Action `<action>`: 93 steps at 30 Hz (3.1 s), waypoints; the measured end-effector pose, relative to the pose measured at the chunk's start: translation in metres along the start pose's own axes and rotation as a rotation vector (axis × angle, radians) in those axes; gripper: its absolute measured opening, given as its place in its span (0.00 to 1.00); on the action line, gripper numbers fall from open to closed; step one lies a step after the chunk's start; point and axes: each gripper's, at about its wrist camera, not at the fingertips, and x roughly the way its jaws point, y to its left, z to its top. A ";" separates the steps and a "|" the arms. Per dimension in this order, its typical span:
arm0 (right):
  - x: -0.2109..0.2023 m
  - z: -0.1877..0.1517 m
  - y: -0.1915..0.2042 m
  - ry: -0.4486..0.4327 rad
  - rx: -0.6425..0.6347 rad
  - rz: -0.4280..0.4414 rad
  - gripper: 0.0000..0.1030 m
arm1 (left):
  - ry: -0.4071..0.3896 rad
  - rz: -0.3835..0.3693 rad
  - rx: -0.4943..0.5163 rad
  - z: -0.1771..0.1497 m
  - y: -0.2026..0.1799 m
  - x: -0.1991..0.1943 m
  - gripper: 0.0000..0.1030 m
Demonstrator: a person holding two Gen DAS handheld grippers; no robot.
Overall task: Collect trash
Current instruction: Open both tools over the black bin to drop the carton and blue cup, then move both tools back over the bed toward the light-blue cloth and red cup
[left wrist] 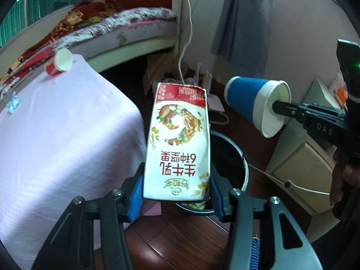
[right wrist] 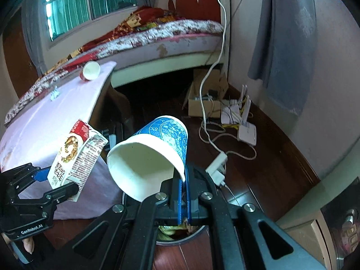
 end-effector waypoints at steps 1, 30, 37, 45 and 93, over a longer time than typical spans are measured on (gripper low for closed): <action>0.004 -0.003 -0.001 0.012 -0.005 -0.005 0.03 | 0.009 -0.003 0.002 -0.002 -0.002 0.004 0.50; 0.108 -0.048 -0.008 0.311 -0.100 -0.048 0.37 | 0.214 -0.032 -0.014 -0.021 -0.008 0.095 0.95; 0.109 -0.050 -0.030 0.311 -0.039 -0.103 0.96 | 0.213 0.028 -0.089 -0.033 0.015 0.093 0.97; 0.111 -0.051 -0.016 0.317 -0.085 -0.107 1.00 | 0.194 0.053 -0.086 -0.033 0.015 0.087 0.99; 0.012 0.028 0.142 -0.025 -0.234 0.158 1.00 | -0.130 0.312 -0.211 -0.021 0.114 -0.082 0.99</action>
